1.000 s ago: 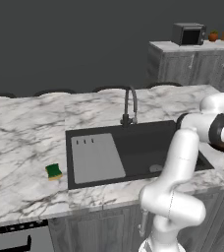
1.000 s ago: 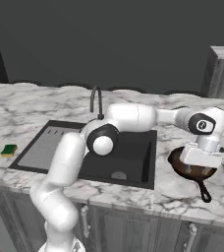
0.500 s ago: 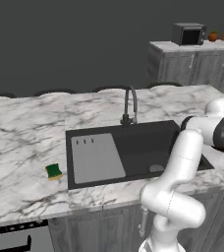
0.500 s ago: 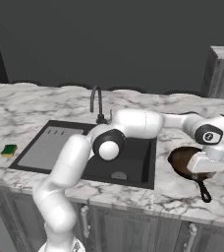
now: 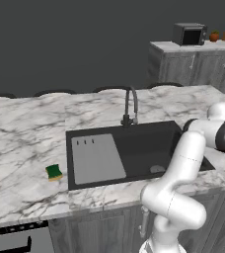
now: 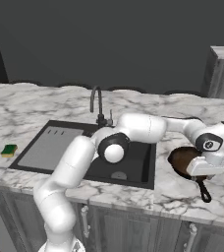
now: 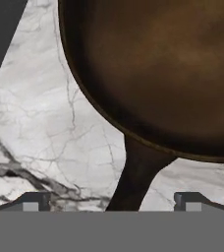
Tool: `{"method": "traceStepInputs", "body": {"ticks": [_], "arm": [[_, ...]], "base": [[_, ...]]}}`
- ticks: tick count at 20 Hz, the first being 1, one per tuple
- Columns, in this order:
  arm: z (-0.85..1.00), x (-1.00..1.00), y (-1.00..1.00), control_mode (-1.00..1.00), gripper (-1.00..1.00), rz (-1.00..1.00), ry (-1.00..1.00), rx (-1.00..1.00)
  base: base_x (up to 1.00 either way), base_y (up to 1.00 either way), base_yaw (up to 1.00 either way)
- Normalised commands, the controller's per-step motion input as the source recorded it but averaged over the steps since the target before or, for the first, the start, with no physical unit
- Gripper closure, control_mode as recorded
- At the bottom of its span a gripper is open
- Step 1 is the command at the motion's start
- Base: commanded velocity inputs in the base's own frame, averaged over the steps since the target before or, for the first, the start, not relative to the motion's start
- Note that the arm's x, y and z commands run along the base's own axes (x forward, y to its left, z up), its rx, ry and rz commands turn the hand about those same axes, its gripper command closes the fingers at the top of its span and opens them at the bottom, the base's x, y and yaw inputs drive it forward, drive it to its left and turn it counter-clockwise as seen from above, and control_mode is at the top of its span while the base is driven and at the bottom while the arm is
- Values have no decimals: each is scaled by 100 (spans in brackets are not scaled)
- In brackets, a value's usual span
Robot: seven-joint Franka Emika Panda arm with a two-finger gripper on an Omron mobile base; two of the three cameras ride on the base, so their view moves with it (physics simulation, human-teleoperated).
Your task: Pick the pan and sponge and place them into the sink. Then turn on the water.
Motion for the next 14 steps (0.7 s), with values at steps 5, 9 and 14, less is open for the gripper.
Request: {"method": "traceStepInputs", "body": {"ticks": [5, 9, 14], "arm": [[-11, 23, -18, -100, -100, -8, 11, 1], [-15, 4, -30, -100, -100, -10, 15, 3], [-22, 0, -30, -100, -100, -11, 8, 3]], "base": [[0, 0, 0], [0, 0, 0], [0, 0, 0]]}}
